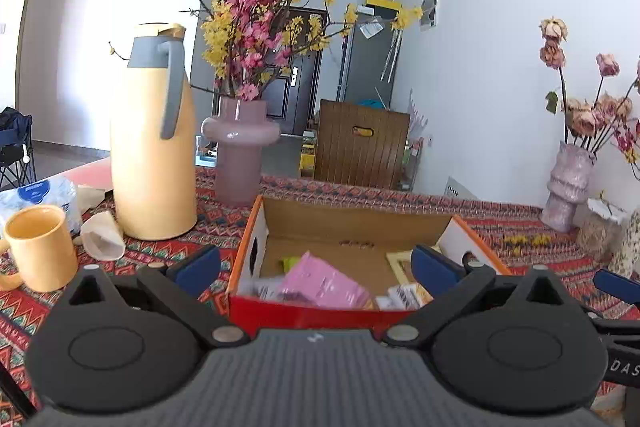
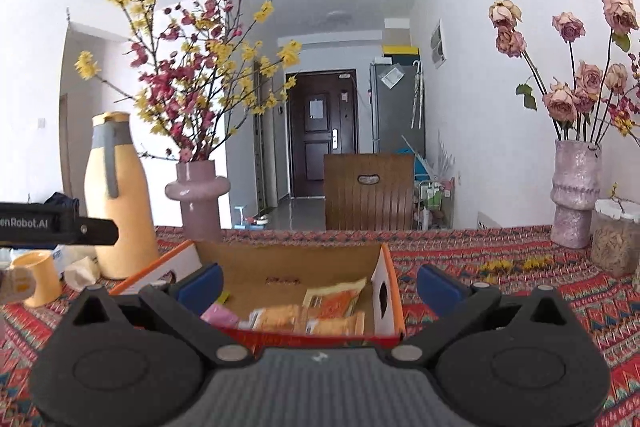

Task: Organize snacks
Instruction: 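Withdraw both grippers from the box back to the snack pile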

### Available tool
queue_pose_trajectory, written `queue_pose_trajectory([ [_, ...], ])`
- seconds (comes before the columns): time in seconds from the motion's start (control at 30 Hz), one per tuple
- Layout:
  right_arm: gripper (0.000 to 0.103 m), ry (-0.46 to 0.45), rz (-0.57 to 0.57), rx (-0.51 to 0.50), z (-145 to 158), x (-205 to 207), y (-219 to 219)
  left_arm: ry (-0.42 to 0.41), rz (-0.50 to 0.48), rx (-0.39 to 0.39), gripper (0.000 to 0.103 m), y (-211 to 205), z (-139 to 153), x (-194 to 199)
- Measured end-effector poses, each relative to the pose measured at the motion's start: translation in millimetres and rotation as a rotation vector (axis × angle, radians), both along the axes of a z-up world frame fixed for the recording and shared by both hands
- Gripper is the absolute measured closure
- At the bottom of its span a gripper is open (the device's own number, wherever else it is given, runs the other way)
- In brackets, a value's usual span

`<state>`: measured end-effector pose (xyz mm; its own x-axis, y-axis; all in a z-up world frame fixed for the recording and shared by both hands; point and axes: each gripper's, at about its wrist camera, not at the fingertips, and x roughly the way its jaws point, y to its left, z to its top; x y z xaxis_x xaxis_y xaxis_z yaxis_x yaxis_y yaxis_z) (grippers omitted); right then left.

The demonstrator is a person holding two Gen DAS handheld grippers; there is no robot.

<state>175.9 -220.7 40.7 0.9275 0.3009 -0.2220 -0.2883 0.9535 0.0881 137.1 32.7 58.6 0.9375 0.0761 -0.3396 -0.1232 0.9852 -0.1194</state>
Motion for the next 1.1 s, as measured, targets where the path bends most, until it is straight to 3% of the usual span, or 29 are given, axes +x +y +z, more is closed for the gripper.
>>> queue_pose_trajectory([
  [0.37, 0.000, 0.114, 0.020, -0.016, -33, -41, -6, 0.078, 0.029, 0.033, 0.000, 11, -36, -30],
  [0.6, 0.000, 0.165, 0.014, -0.018, -53, -57, -11, 0.074, 0.039, 0.058, 0.000, 15, -54, -46],
  [1.1, 0.000, 0.216, -0.017, -0.053, -62, -53, -9, 0.074, 0.026, 0.073, 0.000, 19, -80, -36],
])
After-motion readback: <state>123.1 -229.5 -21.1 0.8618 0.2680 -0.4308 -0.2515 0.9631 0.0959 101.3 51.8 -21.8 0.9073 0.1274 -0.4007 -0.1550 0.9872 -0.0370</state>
